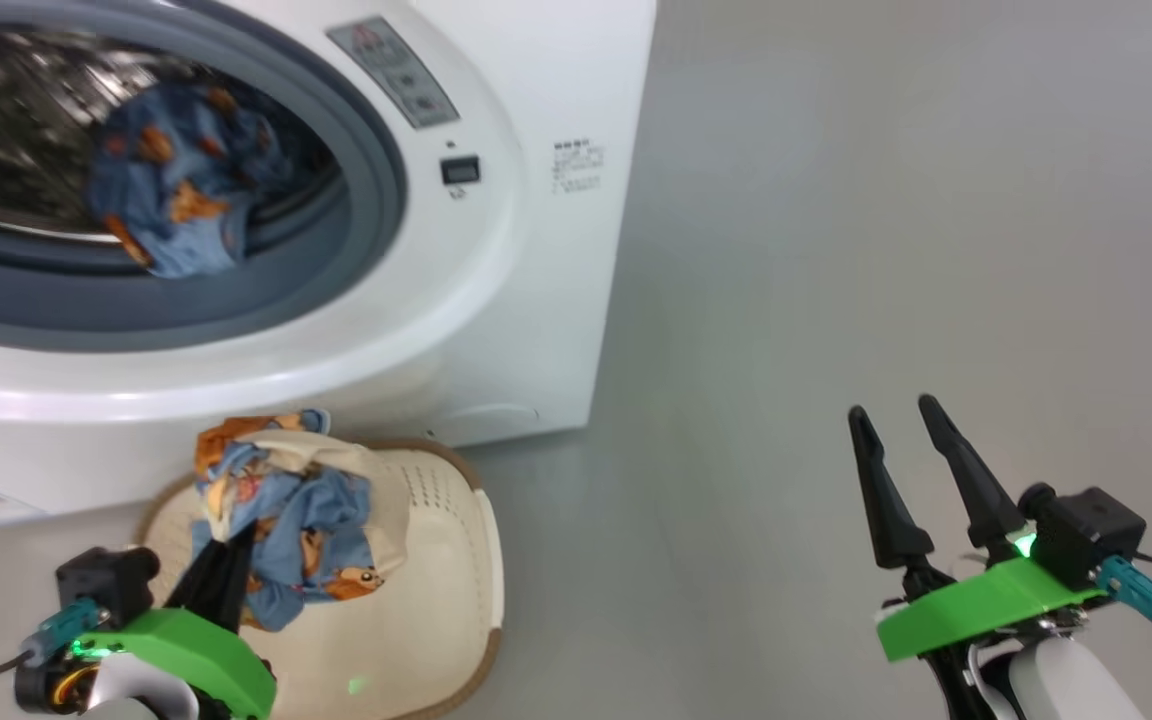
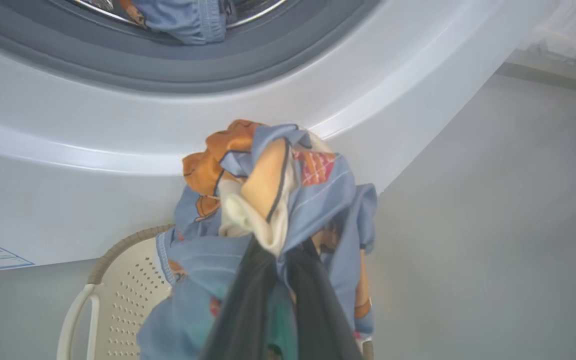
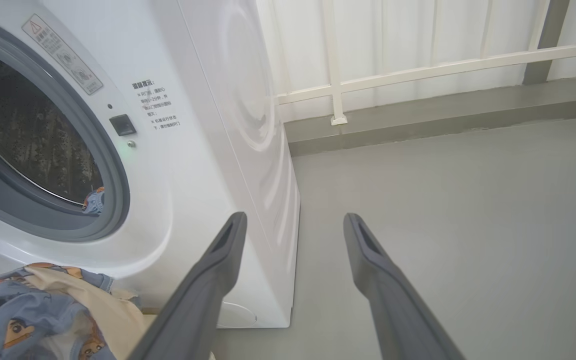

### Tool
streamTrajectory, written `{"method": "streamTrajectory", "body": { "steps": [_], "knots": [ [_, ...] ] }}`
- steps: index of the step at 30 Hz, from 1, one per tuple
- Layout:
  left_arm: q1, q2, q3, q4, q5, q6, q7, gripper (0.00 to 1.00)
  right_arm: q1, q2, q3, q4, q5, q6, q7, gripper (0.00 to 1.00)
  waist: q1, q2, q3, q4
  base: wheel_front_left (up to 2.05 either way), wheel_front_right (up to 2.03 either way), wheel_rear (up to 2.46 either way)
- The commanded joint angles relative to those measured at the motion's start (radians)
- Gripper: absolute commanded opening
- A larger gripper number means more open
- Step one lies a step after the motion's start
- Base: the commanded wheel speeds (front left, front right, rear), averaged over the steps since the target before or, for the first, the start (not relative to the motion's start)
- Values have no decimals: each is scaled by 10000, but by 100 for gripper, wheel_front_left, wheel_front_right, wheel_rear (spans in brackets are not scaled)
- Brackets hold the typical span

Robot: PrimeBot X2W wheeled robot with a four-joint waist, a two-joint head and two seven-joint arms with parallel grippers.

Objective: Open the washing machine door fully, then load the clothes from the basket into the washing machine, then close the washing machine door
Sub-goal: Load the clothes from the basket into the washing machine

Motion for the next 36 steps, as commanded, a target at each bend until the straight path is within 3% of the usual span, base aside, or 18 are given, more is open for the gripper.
{"method": "streamTrajectory", "body": {
  "steps": [1,17,30,36],
  "knots": [
    [197,201,910,-519,538,6,-137,0,209,-147,120,-208,36,56,-80,100,3,0,-795,423,0,0,0],
    [2365,-624,3691,-3204,2954,6,-137,0,1122,-342,-285,-256,122,56,-80,100,3,0,-1735,652,0,0,0],
    [4096,-1416,5240,-5161,4090,6,-137,0,1612,-393,-525,-332,108,56,-80,100,3,0,-2083,752,0,0,0],
    [4459,-1717,5482,-5615,4326,6,-137,0,1573,-359,-584,-388,107,56,-80,100,3,0,-1904,762,0,0,0]
  ]
}}
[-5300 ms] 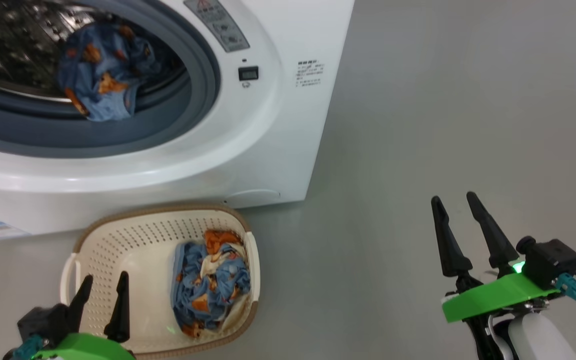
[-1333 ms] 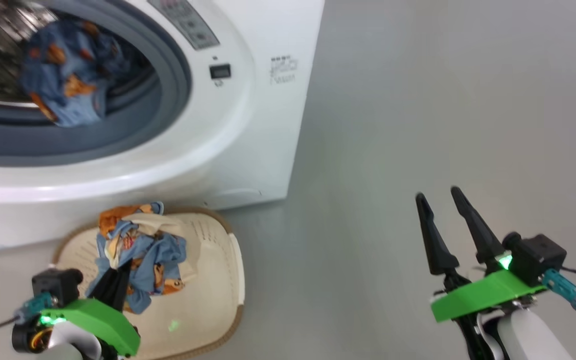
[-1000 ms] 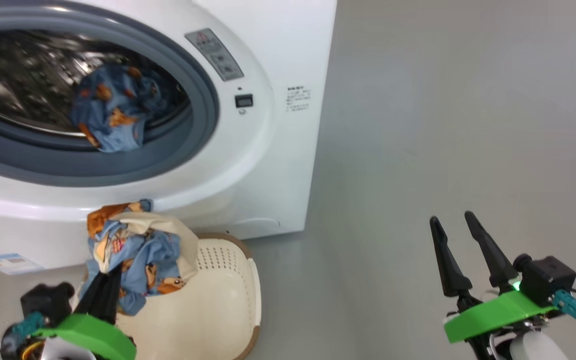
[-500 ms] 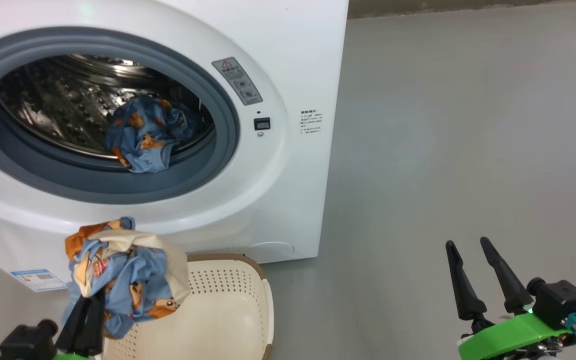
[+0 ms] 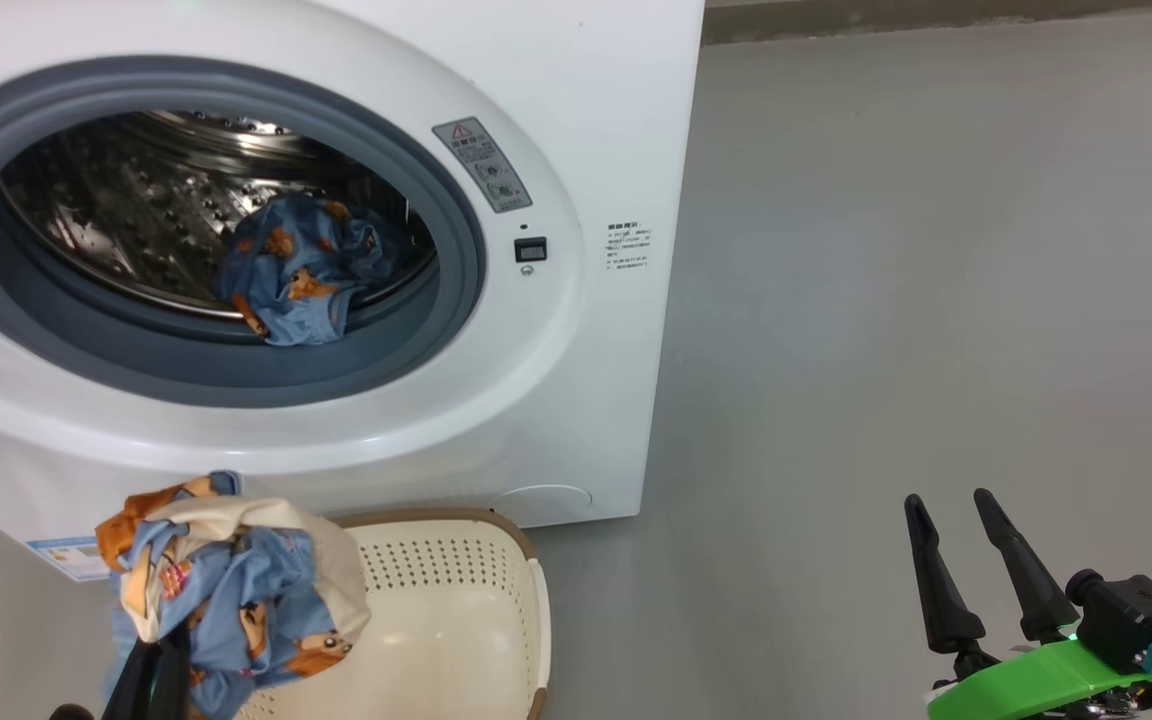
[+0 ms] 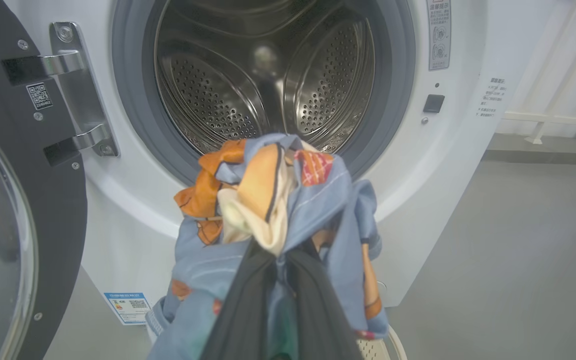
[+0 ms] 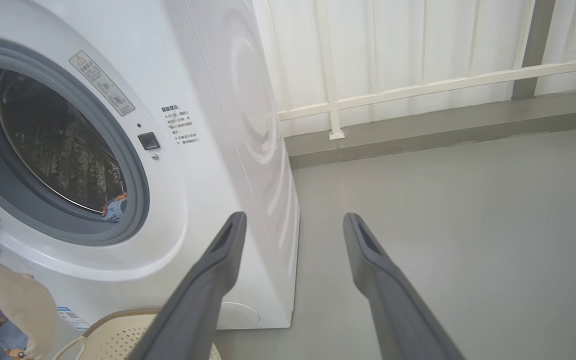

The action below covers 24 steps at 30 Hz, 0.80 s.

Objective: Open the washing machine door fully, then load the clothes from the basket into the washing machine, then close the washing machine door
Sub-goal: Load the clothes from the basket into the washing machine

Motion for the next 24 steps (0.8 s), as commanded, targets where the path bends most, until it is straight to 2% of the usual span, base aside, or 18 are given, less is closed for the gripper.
{"method": "streamTrajectory", "body": {
  "steps": [1,15,24],
  "knots": [
    [-174,109,449,-360,121,6,-135,0,-103,-98,157,-265,73,56,-82,100,0,0,83,7,0,0,0],
    [-1031,71,559,-241,163,6,-135,0,-412,87,197,-347,2,56,-82,100,0,0,837,-25,0,0,0],
    [-2379,338,473,116,16,6,-135,0,-846,229,303,-396,-47,56,-82,100,0,0,1667,-75,0,0,0]
  ]
}}
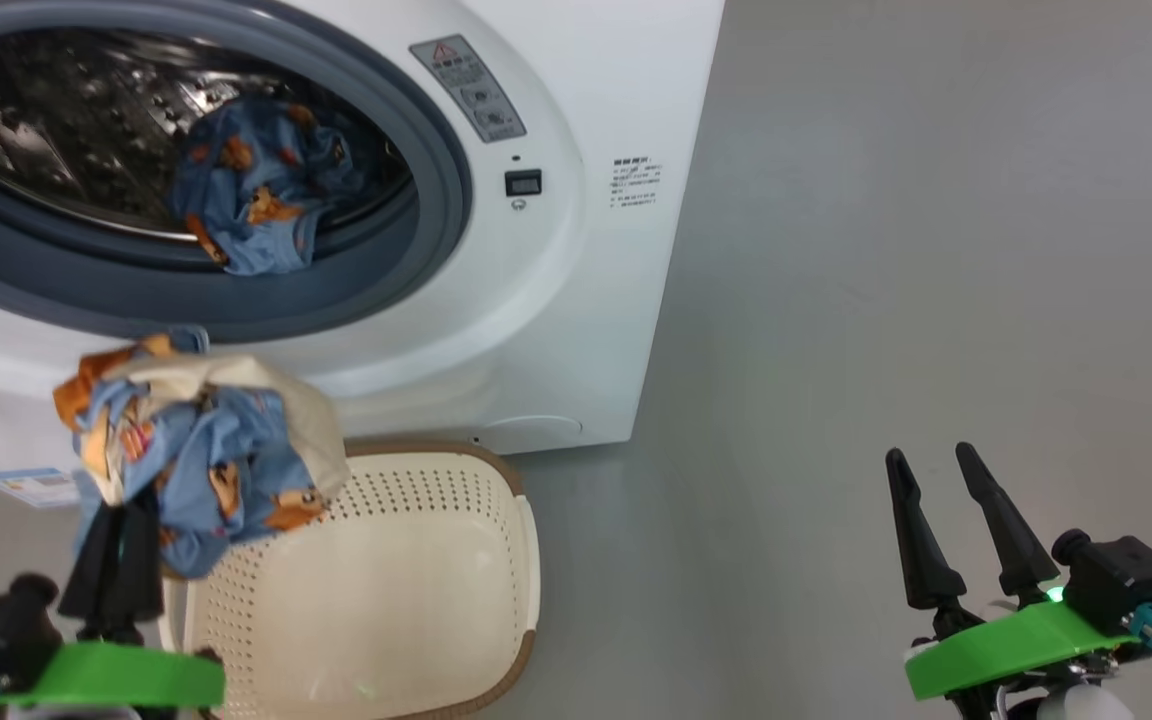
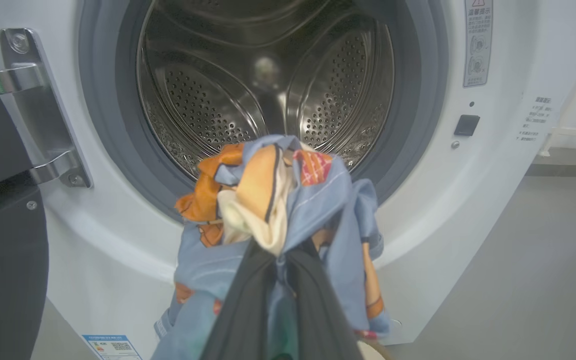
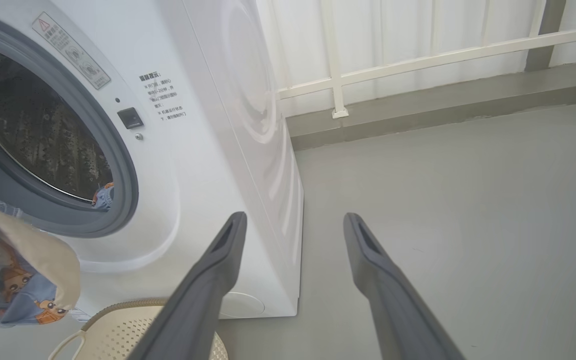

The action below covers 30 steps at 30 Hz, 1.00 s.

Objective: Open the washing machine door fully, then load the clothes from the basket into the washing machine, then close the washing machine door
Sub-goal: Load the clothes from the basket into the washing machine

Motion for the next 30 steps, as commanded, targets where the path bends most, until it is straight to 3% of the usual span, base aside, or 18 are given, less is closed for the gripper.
{"method": "streamTrajectory", "body": {
  "steps": [1,17,30],
  "knots": [
    [-497,322,310,-152,-50,6,-135,0,-300,-61,248,-252,-43,56,-82,100,-1,-1,311,-44,0,0,0],
    [-4280,1506,302,1482,-248,6,-136,0,-1317,319,473,-287,-34,56,-82,100,-1,-1,1930,-622,0,0,0],
    [-8278,2458,-581,5246,-636,6,-136,0,-1981,455,707,-374,18,56,-82,100,-1,-1,3180,-1145,0,0,0]
  ]
}}
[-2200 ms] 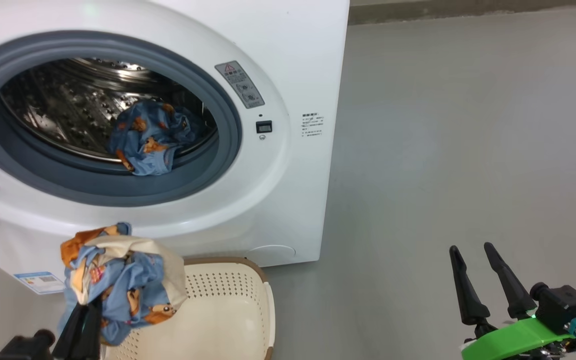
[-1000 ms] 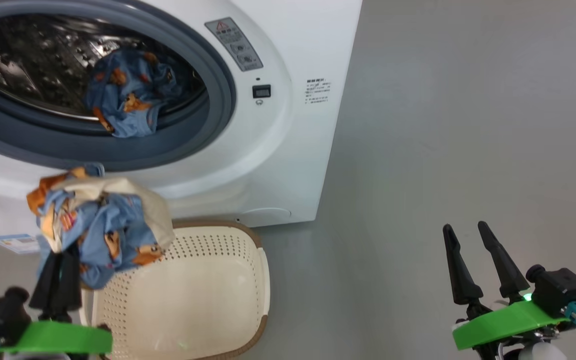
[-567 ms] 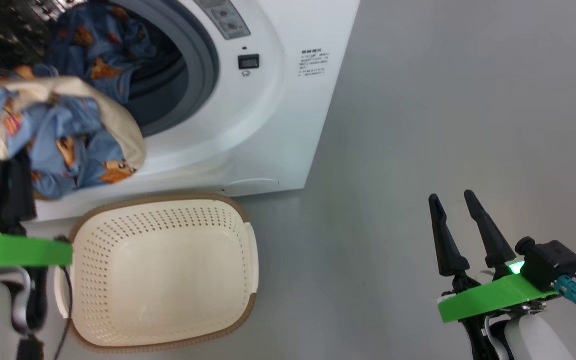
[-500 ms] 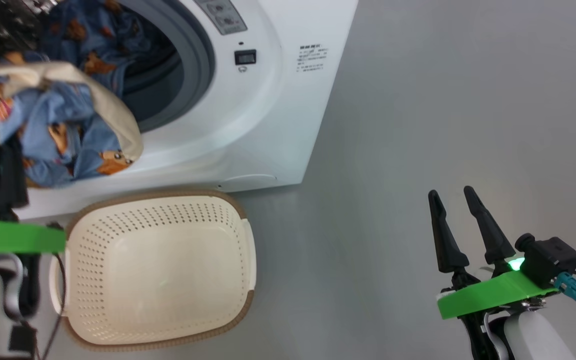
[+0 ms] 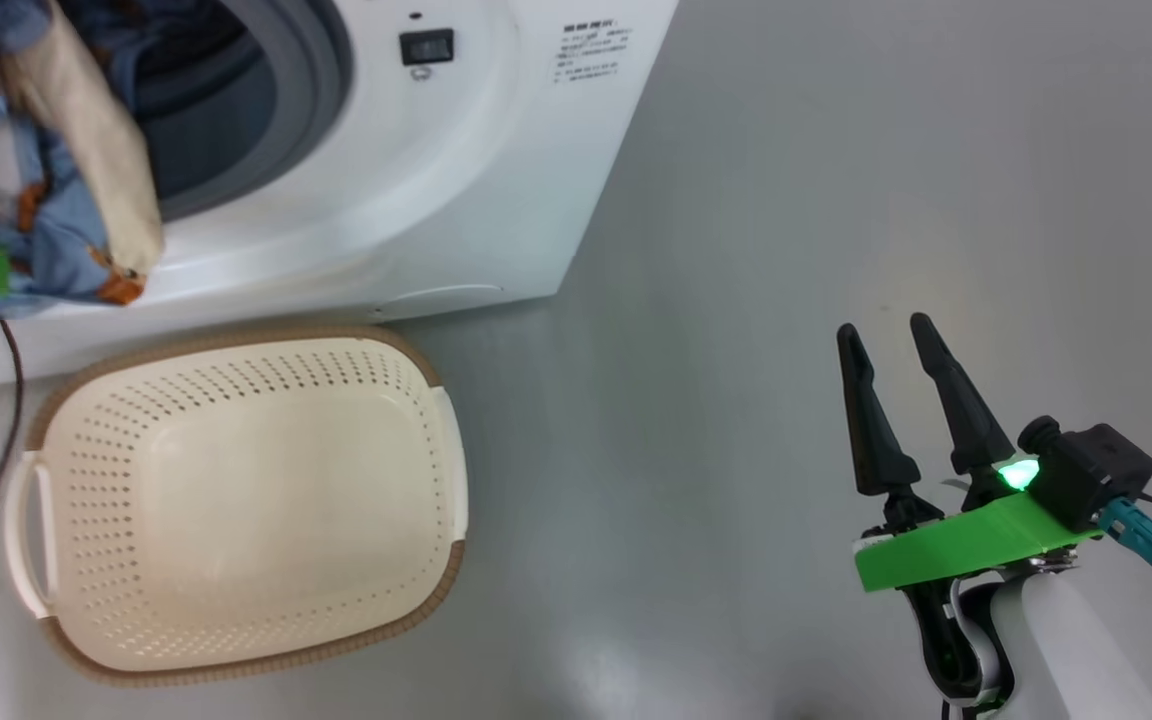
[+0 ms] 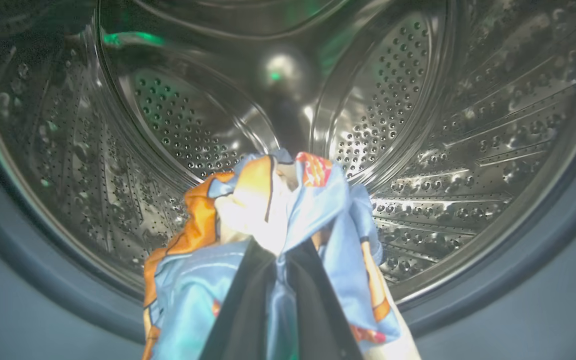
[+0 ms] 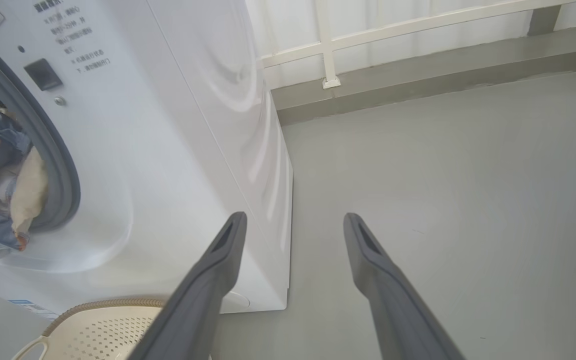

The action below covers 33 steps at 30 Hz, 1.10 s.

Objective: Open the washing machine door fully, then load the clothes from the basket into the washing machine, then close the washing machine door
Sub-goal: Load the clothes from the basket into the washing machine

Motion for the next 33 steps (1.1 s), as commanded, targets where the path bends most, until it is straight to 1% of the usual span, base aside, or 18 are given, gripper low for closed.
{"method": "streamTrajectory", "body": {
  "steps": [1,2,5,8,11,14,19,24,26,27,33],
  "knots": [
    [-804,641,13,387,-108,6,-63,0,-188,15,328,-263,54,56,-80,100,-1,-1,476,-303,0,0,0],
    [-804,641,13,387,-108,6,-63,0,-188,15,328,-263,54,56,-80,100,-1,-1,476,-303,0,0,0],
    [-1615,768,-183,1062,-216,6,-63,0,-316,18,435,-308,216,56,-80,100,-1,-1,709,-432,0,0,0],
    [-2273,909,-466,1249,-11,6,-63,0,-403,19,507,-342,306,56,-80,100,-1,-1,921,-521,0,0,0],
    [-2796,1022,-343,1120,176,6,-63,0,-484,20,586,-369,367,56,-80,100,-1,-1,1075,-608,0,0,0],
    [-3125,1103,-44,551,480,25,-63,0,-563,20,648,-399,431,56,-80,100,-1,-1,1210,-690,0,0,0],
    [-3042,1145,529,-516,1087,50,-63,0,-748,21,748,-414,575,56,-80,100,-1,-1,1359,-828,0,0,0],
    [-2551,1035,899,-242,1259,32,-63,0,-726,21,819,-400,652,56,-80,100,-1,-1,1258,-896,0,0,0],
    [-2452,998,840,3,1334,23,-63,27,-714,21,832,-401,667,56,-80,100,-1,-1,1246,-886,0,0,0],
    [-2450,978,833,91,1347,19,-63,100,-718,21,837,-406,671,56,-80,100,-1,-1,1251,-879,0,0,0],
    [-2515,847,796,300,1329,10,-63,100,-769,22,834,-408,633,56,-80,100,-1,-1,1231,-813,0,0,0]
  ]
}}
